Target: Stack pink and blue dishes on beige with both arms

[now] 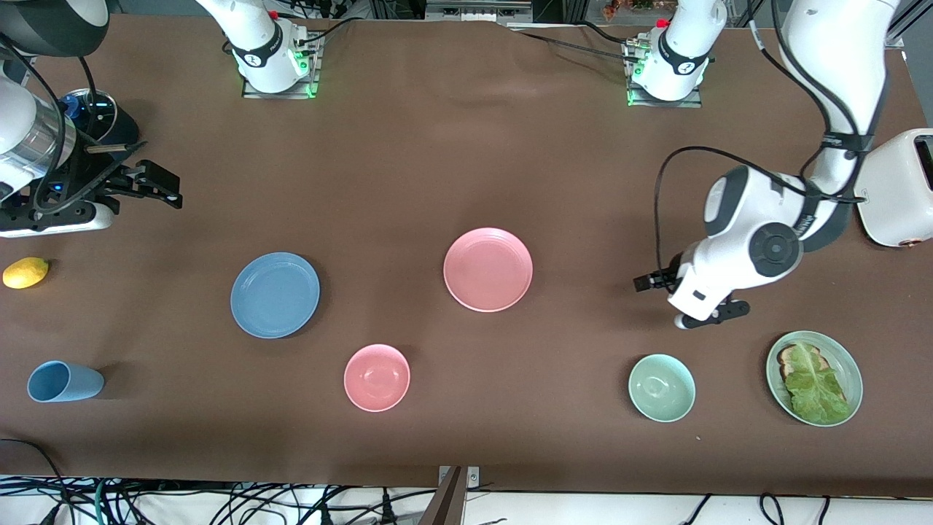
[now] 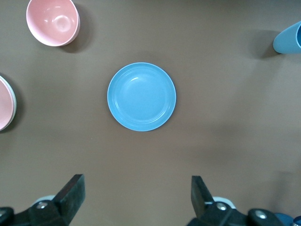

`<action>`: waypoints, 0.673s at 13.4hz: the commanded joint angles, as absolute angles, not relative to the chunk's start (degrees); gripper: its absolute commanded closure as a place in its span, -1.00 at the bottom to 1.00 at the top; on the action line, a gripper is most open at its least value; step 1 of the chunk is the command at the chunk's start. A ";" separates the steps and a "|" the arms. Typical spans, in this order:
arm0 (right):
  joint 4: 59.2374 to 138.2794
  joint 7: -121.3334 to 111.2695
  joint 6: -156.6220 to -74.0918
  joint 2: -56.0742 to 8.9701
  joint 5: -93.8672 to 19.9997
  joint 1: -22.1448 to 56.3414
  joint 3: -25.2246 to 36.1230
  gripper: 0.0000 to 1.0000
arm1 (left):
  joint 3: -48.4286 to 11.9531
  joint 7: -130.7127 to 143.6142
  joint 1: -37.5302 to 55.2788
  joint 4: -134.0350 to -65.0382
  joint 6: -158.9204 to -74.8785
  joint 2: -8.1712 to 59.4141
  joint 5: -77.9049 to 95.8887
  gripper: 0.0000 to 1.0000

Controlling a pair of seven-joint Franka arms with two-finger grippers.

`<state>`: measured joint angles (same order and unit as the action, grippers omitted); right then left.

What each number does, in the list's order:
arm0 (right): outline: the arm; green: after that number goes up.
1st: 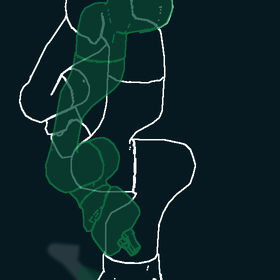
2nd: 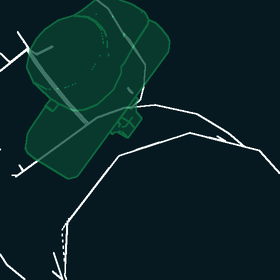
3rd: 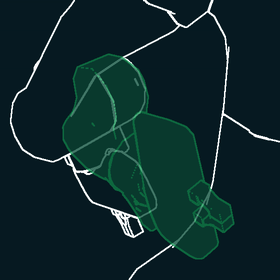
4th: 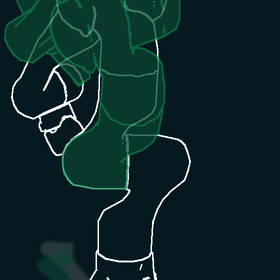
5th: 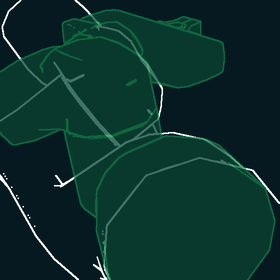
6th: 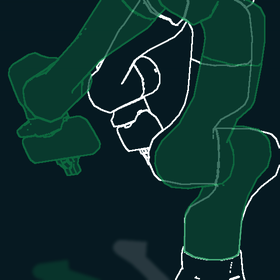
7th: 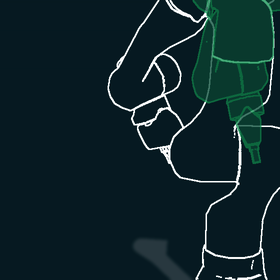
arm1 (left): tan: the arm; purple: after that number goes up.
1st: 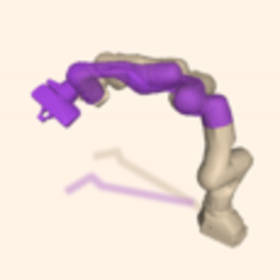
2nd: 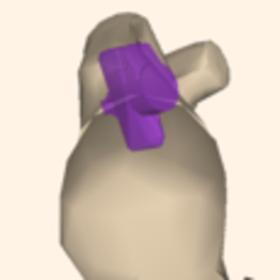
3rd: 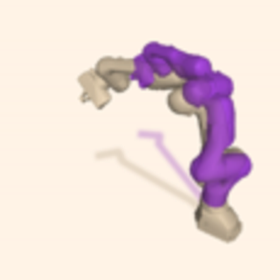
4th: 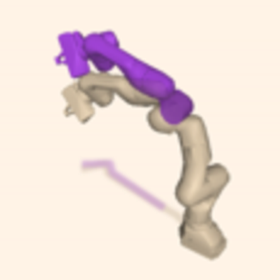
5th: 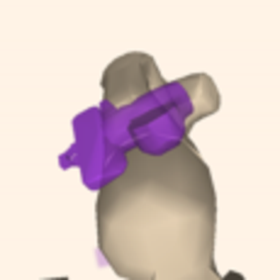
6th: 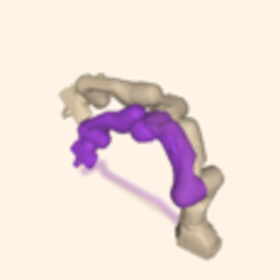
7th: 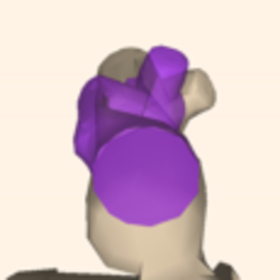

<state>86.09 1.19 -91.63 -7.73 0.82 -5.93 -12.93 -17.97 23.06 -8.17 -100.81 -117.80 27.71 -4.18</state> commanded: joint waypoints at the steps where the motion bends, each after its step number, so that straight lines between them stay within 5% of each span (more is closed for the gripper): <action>1: 85.43 1.58 -91.41 -7.91 0.62 -6.59 -13.10 -1.00 | -18.81 13.66 -13.60 -102.39 -115.76 25.41 -5.36 -1.00; 9: 85.43 1.67 -92.63 -13.35 0.53 -6.68 -12.74 -1.00 | -18.54 9.67 -18.80 -101.16 -105.04 18.29 -5.36 -1.00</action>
